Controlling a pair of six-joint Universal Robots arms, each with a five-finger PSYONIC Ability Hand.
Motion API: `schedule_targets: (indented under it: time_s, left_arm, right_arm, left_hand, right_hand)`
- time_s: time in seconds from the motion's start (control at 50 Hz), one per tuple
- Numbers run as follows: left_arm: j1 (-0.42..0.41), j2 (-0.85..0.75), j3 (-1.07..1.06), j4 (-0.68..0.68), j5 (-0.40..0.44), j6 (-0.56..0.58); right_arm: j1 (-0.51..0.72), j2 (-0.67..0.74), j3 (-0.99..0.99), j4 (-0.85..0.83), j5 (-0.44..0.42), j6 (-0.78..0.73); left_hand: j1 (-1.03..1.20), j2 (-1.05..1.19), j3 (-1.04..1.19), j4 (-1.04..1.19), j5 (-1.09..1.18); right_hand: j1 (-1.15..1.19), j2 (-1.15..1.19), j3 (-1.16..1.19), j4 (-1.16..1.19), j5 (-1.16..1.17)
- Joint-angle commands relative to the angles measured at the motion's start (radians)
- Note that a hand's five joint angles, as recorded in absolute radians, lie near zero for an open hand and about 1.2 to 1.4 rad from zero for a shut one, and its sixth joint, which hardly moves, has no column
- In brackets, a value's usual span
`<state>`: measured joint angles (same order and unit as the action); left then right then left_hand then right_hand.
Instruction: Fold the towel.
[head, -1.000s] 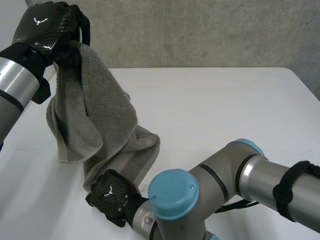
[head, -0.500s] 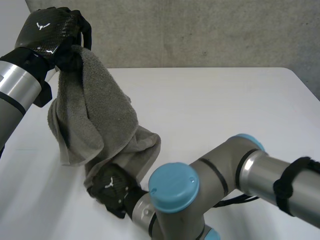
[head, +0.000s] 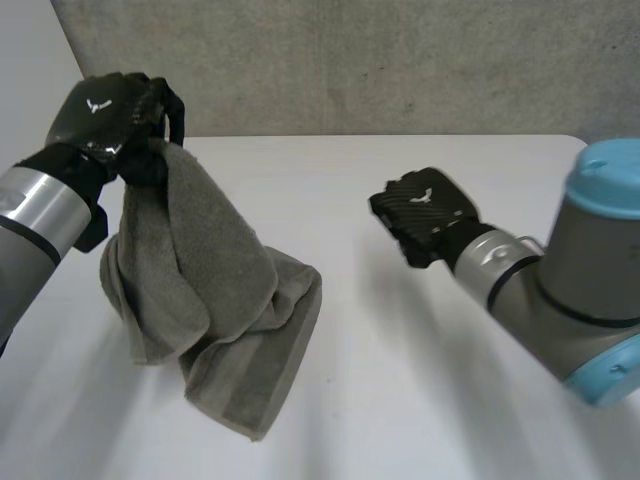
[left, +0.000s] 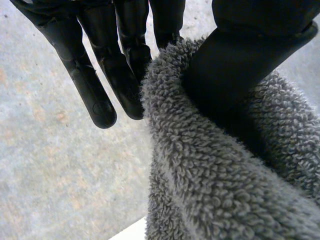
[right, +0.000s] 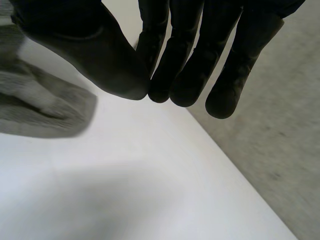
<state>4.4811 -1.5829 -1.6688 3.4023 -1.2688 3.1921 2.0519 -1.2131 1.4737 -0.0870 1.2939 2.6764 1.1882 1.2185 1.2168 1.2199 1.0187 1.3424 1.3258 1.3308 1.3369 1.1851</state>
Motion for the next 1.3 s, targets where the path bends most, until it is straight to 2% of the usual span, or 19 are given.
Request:
schedule_targets:
  time_s: [0.02,0.04,0.08,0.16,0.2,0.22,0.24,0.26,0.3,0.56,0.66,1.3]
  left_arm:
    - [-0.002,-0.012,-0.042,0.002,0.0,0.002]
    - [-0.002,-0.012,-0.042,0.002,0.0,0.002]
    - [-0.003,-0.023,-0.032,0.003,0.0,0.002]
    - [-0.003,-0.032,-0.02,0.003,-0.001,0.003]
    - [-0.003,-0.035,-0.008,0.003,-0.001,0.011]
    - [-0.003,-0.035,-0.008,0.003,-0.001,0.011]
    - [-0.003,-0.035,-0.003,0.003,-0.001,0.012]
    - [-0.003,-0.035,-0.003,0.003,-0.001,0.012]
    - [-0.003,-0.034,0.003,0.002,-0.001,0.011]
    - [-0.014,-0.017,0.008,0.002,-0.006,0.008]
    - [-0.019,-0.012,0.008,0.002,-0.006,0.005]
    - [-0.023,-0.015,0.011,0.002,-0.006,0.003]
  right_arm:
    - [-0.055,-0.048,0.083,0.006,-0.062,0.014]
    - [-0.055,-0.048,0.083,0.006,-0.062,0.014]
    - [-0.032,-0.043,0.135,0.03,-0.097,0.04]
    - [0.062,-0.042,0.18,-0.007,-0.117,0.112]
    - [0.138,-0.037,0.214,-0.084,-0.13,0.183]
    - [0.139,-0.037,0.214,-0.085,-0.13,0.183]
    - [0.171,-0.028,0.221,-0.111,-0.128,0.212]
    - [0.171,-0.028,0.221,-0.111,-0.128,0.212]
    - [0.224,0.003,0.234,-0.14,-0.131,0.241]
    - [0.375,0.191,0.156,-0.155,-0.117,0.243]
    - [0.384,0.222,0.142,-0.197,-0.114,0.244]
    - [0.418,0.326,0.077,-0.244,-0.107,0.192]
  left_hand:
    - [0.208,0.178,0.18,0.176,0.203]
    - [0.208,0.178,0.18,0.176,0.203]
    - [0.208,0.178,0.18,0.176,0.203]
    - [0.208,0.178,0.18,0.176,0.203]
    - [0.208,0.178,0.18,0.176,0.203]
    - [0.208,0.178,0.18,0.176,0.203]
    - [0.208,0.178,0.18,0.176,0.203]
    - [0.208,0.178,0.18,0.176,0.203]
    - [0.208,0.178,0.18,0.176,0.203]
    - [0.208,0.178,0.18,0.176,0.203]
    - [0.208,0.178,0.18,0.176,0.203]
    - [0.208,0.178,0.18,0.176,0.203]
  right_hand:
    - [0.054,0.07,0.065,0.059,0.037]
    - [0.054,0.07,0.065,0.059,0.037]
    - [-0.438,-0.422,-0.427,-0.433,-0.456]
    - [-0.541,-0.524,-0.529,-0.536,-0.558]
    - [-0.728,-0.711,-0.716,-0.722,-0.745]
    - [-0.729,-0.712,-0.717,-0.723,-0.746]
    - [-0.892,-0.875,-0.88,-0.886,-0.909]
    - [-0.893,-0.877,-0.882,-0.888,-0.911]
    - [-1.049,-1.032,-1.037,-1.043,-1.066]
    - [-0.958,-0.942,-0.947,-0.953,-0.976]
    - [-0.841,-0.824,-0.829,-0.835,-0.858]
    - [-0.664,-0.648,-0.653,-0.659,-0.682]
